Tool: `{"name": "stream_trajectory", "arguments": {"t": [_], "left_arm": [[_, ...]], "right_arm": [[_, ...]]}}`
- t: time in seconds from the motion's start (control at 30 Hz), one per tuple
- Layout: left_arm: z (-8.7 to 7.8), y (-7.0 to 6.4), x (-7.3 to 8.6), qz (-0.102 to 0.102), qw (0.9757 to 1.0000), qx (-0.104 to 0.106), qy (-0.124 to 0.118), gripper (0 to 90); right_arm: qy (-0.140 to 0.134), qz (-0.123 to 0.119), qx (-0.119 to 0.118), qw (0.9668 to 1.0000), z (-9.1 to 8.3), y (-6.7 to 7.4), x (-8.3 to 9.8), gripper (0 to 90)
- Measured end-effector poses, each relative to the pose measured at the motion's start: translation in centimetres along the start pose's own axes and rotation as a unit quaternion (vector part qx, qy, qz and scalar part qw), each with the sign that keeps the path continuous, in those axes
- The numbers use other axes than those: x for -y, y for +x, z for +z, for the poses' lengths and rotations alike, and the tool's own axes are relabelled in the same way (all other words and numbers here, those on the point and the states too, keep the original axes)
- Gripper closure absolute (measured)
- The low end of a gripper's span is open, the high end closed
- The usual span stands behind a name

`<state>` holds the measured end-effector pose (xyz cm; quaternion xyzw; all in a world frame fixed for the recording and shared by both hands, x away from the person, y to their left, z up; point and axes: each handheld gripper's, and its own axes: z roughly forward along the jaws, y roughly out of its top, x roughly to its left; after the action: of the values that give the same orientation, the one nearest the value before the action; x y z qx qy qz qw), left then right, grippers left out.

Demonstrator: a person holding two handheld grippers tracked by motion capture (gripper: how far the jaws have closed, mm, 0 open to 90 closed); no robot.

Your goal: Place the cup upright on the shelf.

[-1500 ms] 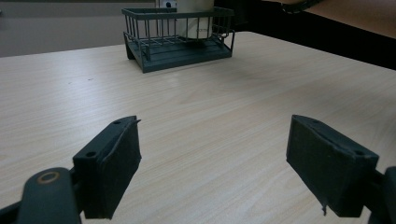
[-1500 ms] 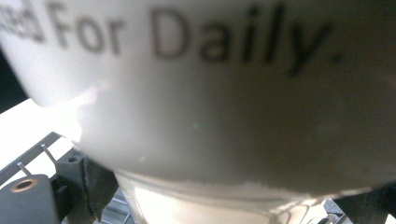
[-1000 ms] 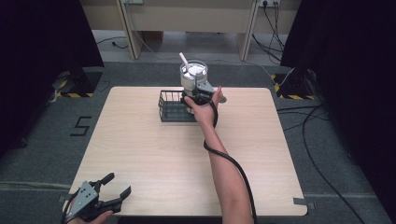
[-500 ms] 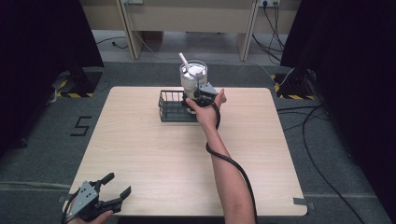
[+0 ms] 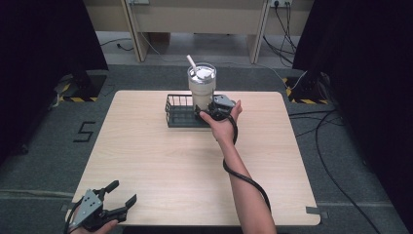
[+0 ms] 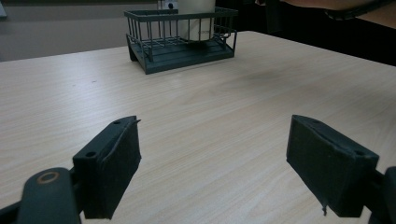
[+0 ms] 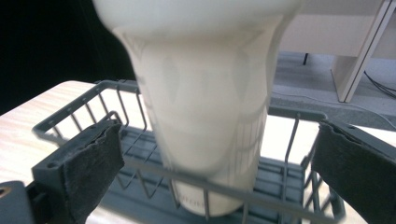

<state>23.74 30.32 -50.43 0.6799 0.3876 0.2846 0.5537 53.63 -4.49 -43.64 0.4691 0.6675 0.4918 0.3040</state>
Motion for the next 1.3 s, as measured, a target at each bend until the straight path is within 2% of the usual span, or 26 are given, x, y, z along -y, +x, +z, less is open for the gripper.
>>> {"name": "stream_trajectory", "arguments": {"t": [0.27,0.57,1.0,1.3], "left_arm": [[0.0,0.0,0.0,0.001,1.0,-0.003,0.0,16.8],[-0.1,0.0,0.0,0.002,1.0,-0.005,0.0,16.9],[0.0,0.0,0.1,0.002,1.0,-0.008,0.002,16.9],[-0.1,0.1,0.1,0.001,0.9999,-0.01,0.002,16.8]], "right_arm": [[-0.002,0.002,-0.009,1.0,-2.6,-0.1,0.7,3.0],[0.005,0.023,-0.027,0.9994,-5.9,-0.8,1.9,4.3],[0.005,0.028,-0.023,0.9993,-10.8,-2.9,3.9,6.0],[0.011,0.024,-0.01,0.9996,-13.0,-4.4,5.8,7.4]]}}
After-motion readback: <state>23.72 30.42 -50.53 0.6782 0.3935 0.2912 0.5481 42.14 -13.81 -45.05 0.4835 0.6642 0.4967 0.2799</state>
